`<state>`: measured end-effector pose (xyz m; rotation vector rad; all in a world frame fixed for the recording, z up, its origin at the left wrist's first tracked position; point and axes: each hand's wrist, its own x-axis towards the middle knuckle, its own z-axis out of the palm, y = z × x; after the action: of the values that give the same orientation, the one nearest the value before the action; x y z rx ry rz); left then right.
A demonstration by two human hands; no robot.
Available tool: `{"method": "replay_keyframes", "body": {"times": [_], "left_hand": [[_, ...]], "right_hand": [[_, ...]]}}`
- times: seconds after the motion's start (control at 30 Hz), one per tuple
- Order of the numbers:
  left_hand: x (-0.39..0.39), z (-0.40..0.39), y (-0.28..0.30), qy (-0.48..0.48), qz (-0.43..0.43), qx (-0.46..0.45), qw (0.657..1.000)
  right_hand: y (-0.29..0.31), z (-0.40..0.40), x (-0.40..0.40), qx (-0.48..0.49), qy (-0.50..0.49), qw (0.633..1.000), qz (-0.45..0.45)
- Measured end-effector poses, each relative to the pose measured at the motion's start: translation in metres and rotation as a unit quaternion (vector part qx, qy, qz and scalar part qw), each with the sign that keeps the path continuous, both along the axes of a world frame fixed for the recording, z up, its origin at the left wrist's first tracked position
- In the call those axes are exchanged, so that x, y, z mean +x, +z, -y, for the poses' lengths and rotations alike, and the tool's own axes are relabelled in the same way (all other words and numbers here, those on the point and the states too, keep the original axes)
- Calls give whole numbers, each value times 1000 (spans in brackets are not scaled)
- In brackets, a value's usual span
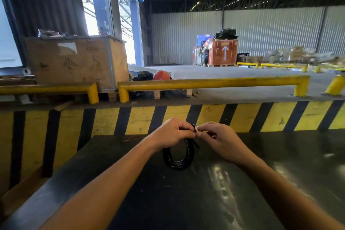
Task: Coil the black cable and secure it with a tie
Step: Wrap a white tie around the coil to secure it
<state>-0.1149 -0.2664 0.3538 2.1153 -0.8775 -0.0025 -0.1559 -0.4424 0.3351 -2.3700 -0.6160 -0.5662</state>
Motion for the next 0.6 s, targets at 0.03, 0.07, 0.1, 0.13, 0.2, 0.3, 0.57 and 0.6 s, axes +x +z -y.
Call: {"method": "replay_keyframes", "body": {"times": [0.03, 0.07, 0.1, 0.13, 0.2, 0.3, 0.57, 0.6], "left_hand": [[0, -2, 1, -4, 1, -2, 1000], [1, -3, 1, -6, 5, -5, 1000], [2, -4, 2, -11, 10, -7, 1000], [3, -5, 2, -19, 13, -10, 1000], [3, -4, 2, -33, 14, -23, 999], [2, -6, 3, -40, 17, -36, 998], [1, -24, 18, -60, 1, -61, 996], [2, -24, 18, -67, -12, -66, 995]], "right_hand": [[1, -1, -1, -4, -6, 1000, 8], [2, -3, -3, -7, -11, 1000, 18], [2, -5, -4, -11, -15, 999, 29], [2, -7, -6, -19, -23, 999, 40], [0, -12, -8, -42, -47, 996, 64], [2, -18, -8, -44, -93, 990, 96], [28, -29, -5, -86, -50, 990, 96], [30, -28, -5, -75, -44, 992, 86]]}}
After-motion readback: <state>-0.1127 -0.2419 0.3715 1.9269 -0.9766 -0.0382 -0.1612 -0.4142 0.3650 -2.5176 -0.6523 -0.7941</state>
